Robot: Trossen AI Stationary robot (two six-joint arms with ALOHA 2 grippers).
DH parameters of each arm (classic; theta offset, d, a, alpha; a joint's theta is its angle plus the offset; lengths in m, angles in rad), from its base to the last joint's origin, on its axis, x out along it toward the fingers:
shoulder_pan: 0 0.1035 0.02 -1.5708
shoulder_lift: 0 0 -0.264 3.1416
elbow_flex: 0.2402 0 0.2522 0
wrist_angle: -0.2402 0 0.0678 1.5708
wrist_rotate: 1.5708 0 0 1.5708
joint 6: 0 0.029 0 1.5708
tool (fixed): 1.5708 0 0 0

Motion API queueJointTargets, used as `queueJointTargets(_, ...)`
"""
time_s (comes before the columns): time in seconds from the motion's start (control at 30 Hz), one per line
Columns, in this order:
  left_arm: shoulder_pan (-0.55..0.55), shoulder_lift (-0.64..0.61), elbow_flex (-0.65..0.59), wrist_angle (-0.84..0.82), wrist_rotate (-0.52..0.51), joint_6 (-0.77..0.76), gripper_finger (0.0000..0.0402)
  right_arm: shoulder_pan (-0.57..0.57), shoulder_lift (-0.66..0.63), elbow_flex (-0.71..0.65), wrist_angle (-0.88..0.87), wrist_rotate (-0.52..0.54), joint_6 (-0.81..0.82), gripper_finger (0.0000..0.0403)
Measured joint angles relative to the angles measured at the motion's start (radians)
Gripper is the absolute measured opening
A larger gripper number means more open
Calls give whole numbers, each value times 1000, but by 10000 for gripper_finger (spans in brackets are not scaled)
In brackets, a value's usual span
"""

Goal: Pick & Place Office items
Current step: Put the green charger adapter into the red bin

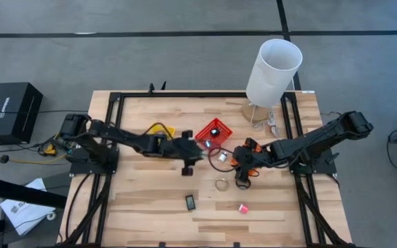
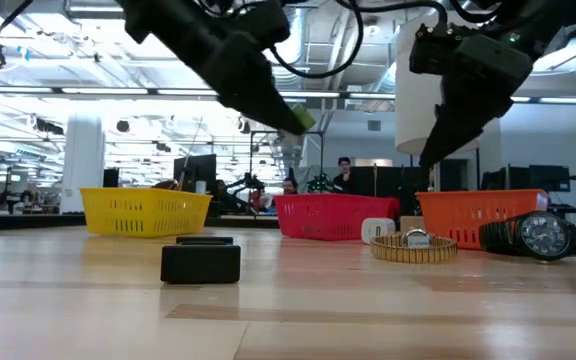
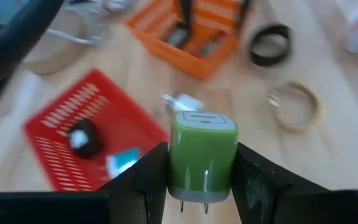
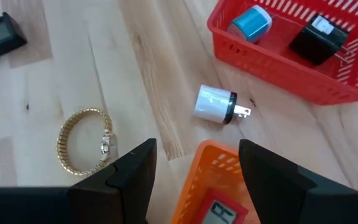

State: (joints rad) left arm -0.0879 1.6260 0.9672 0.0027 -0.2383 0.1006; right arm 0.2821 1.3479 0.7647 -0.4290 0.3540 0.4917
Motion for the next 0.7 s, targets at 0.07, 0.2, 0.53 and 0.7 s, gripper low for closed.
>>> queueJointTargets(0.07,35,0,0,41,-1,0,139,-1,0,0,2,10,-20,219)
queueJointTargets(0.2,106,39,1,220,-1,0,140,-18,0,0,52,36,-42,219)
queueJointTargets(0.53,193,230,0,381,0,-3,140,-55,0,0,150,36,-84,219)
queueJointTargets(0.7,193,275,0,383,0,-3,146,-55,0,0,150,37,-84,219)
